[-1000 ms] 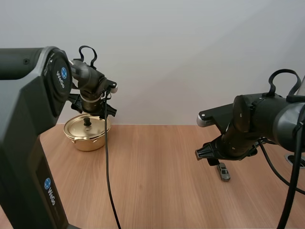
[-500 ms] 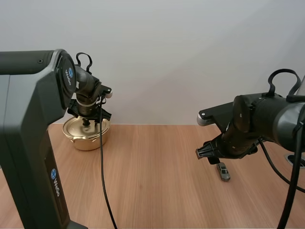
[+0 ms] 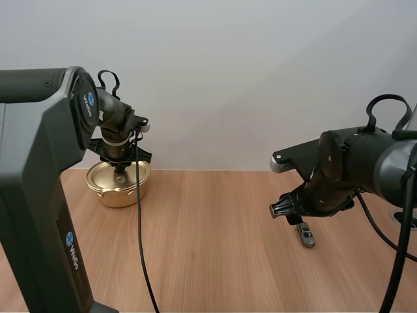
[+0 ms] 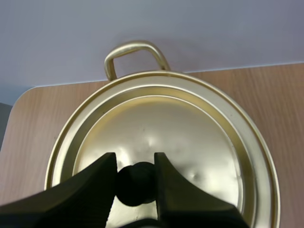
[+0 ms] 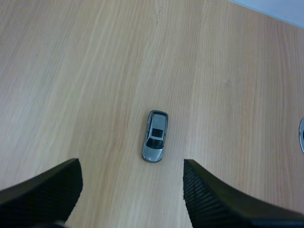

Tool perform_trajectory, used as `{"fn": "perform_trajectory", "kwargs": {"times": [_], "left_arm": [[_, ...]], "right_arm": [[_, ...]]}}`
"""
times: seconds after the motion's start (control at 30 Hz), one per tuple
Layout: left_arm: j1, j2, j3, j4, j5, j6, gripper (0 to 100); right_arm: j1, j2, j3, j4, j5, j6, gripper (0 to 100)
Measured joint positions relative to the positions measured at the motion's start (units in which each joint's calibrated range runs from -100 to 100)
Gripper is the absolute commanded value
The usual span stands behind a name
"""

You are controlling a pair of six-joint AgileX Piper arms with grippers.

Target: Open the pot, put the car inside, and close it

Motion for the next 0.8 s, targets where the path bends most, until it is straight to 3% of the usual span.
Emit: {"fn": "perform_trajectory", "kwargs": {"times": [0.23, 0.47, 0.63, 0.8], "left_arm": [[0.0, -8.57, -7.61, -1.81, 5.06, 0.0, 0], [0.0, -19.56, -11.7, -9.75, 9.75, 5.25, 0], [0.0, -26.88, -11.77, -16.43, 15.72, 10.36, 0], [0.0, -32.26, -11.77, -17.78, 20.5, 11.45, 0]], "right_arm": [[0.0, 0.0, 0.0, -1.51, -0.84, 5.88, 100], [-1.49, 0.76, 0.0, -6.55, -6.46, 14.13, 100], [-3.47, 5.21, 0.52, -5.56, -11.53, 16.04, 100], [-3.57, 12.23, 0.52, -3.82, -12.32, 16.04, 100]]}}
